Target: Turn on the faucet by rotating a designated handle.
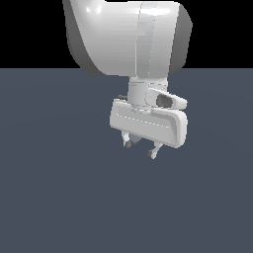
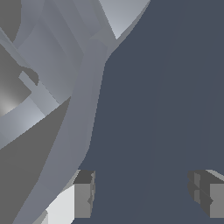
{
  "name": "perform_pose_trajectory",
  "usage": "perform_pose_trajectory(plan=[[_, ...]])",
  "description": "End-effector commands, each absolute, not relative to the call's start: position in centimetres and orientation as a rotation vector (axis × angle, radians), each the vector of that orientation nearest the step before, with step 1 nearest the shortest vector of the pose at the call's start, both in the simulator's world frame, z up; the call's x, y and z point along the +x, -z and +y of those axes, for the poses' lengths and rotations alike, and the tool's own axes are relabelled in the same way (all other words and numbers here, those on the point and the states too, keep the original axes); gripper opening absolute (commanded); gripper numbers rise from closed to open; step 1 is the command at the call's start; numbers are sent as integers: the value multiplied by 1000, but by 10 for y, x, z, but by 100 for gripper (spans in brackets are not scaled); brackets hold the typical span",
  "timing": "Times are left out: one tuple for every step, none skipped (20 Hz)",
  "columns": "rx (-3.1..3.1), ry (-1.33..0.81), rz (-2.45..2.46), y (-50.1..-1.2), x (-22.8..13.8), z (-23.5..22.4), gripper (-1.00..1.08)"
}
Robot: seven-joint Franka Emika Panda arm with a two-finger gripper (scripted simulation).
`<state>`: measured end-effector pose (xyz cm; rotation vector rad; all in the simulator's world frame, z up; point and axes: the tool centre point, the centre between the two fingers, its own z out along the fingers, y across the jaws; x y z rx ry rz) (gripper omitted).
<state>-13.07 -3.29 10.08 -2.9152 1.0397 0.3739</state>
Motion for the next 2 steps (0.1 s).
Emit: perform_pose_trajectory(plan=[[-2883,-232,1014,-104,-74,28,93],[-2878,-279,1115,-90,-91,-6,-56]])
